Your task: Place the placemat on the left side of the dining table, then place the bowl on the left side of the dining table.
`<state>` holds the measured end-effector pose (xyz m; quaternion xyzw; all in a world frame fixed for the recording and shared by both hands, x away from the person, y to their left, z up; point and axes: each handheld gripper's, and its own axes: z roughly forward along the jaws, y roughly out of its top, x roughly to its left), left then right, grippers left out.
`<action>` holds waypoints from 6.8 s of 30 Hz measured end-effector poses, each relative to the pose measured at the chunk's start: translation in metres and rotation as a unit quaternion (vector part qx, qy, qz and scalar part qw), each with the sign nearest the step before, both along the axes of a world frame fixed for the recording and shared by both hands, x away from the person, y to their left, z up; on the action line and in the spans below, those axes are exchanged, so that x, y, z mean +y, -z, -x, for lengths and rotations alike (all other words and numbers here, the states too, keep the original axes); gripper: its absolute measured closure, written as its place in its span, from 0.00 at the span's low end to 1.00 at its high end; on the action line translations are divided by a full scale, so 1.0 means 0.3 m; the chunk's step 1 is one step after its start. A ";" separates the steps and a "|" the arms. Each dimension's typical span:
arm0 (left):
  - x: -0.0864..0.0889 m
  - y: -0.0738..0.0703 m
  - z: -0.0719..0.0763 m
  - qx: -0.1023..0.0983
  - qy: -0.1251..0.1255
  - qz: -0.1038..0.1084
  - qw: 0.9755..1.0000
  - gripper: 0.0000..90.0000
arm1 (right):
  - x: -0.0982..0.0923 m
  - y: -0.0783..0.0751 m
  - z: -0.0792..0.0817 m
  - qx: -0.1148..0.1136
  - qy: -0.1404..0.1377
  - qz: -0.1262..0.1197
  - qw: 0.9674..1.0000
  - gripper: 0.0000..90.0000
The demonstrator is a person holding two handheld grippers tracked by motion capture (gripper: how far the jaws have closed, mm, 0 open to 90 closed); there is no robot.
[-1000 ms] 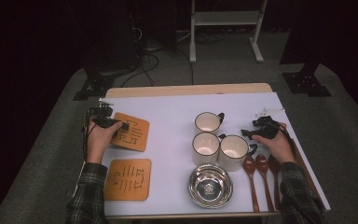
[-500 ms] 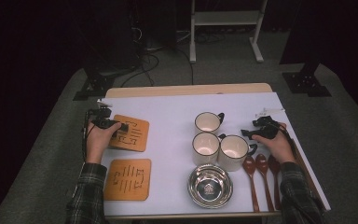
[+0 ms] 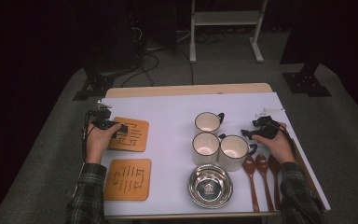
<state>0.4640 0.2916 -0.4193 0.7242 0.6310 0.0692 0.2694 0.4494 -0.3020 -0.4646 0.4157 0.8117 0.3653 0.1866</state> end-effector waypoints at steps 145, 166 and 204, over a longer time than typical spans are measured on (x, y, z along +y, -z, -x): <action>-0.219 -0.076 0.228 -0.066 0.144 0.000 0.987 0.21 | 0.001 0.000 0.000 -0.001 0.000 0.001 1.000 0.28; -0.351 -0.089 0.282 -0.081 0.203 -0.004 0.976 0.20 | 0.001 0.000 0.000 -0.001 0.000 0.003 1.000 0.28; -0.541 -0.132 0.376 -0.082 0.295 0.018 0.952 0.20 | 0.001 0.000 0.001 -0.001 0.000 0.003 1.000 0.28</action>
